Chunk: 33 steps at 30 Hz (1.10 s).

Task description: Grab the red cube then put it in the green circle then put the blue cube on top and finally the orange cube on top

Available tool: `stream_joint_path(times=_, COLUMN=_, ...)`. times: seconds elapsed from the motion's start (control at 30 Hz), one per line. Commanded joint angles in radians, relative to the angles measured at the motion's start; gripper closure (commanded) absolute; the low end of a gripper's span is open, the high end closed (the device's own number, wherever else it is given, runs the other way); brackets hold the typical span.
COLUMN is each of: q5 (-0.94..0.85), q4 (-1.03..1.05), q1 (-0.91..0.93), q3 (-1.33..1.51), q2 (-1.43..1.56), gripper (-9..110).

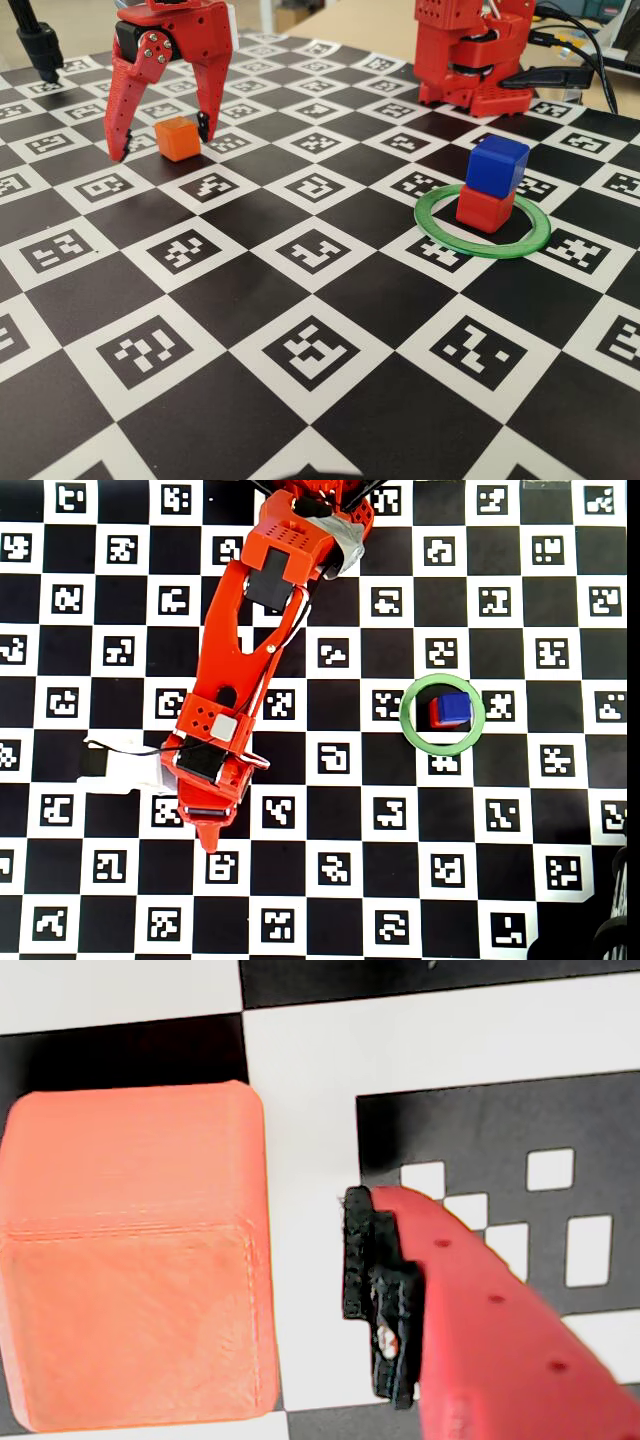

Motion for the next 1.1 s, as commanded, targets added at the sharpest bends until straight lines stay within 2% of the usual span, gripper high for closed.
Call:
stream_joint_path(times=0.0, q5=0.012, q4=-0.017, q1=0.003, q3=-0.014, q2=0.037, gripper=54)
stream_joint_path(times=0.37, q5=0.020, q4=-0.028, q1=0.009, q3=-0.015, q2=0.041, gripper=57)
stream_joint_path(times=0.63, q5=0.023, q4=-0.049, q1=0.017, q3=-0.002, q2=0.048, gripper=89)
stream_joint_path(times=1.07, q5=0.032, q4=-0.009, q1=0.018, q3=-0.005, q2=0.118, gripper=91)
